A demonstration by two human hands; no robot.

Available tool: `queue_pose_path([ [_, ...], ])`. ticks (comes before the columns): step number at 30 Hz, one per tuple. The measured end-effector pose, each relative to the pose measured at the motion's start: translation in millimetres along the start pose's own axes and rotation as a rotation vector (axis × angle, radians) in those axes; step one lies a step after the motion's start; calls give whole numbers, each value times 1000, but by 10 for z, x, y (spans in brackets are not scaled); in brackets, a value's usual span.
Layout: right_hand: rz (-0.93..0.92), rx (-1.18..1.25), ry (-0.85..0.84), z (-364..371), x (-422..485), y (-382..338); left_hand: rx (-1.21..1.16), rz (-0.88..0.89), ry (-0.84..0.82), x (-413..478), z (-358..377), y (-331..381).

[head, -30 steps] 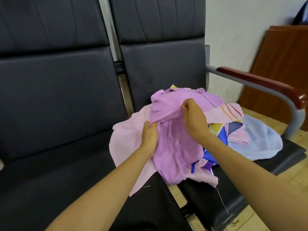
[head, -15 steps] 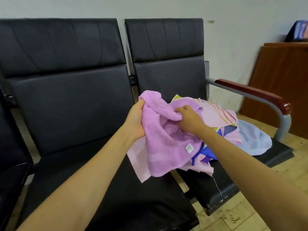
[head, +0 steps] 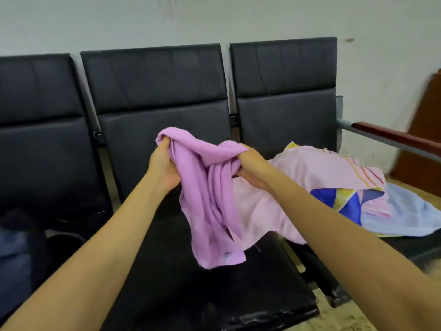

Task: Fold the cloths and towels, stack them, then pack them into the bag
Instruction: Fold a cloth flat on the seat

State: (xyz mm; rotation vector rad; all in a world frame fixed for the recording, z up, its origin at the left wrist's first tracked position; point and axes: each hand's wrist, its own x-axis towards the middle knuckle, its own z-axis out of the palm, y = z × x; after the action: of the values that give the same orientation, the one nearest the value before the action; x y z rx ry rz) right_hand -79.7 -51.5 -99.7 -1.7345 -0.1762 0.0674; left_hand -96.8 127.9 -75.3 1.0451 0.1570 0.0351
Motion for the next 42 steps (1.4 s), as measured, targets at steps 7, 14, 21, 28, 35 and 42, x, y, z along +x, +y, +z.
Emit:
queue_pose_path([
  [7,325,-375,-219,343,85,922,1285,-141,354,207,-1125,-598],
  [14,362,-768,-285,881,82,1652,1556,-270,-288,189,-1675,-1615],
  [21,327,-760,-36,1061,377,2037,1425,216,37,522,-2062,-1791],
  [28,449,311,-55,904,600,1710,1937,189,-166,652,-1848,-1518],
  [35,435,361,-49,1046,389,1065,1254,417,111,392,-1551,-1447],
  [42,355,244,105,753,10,1029,739,252,100,-76,-1320,-688],
])
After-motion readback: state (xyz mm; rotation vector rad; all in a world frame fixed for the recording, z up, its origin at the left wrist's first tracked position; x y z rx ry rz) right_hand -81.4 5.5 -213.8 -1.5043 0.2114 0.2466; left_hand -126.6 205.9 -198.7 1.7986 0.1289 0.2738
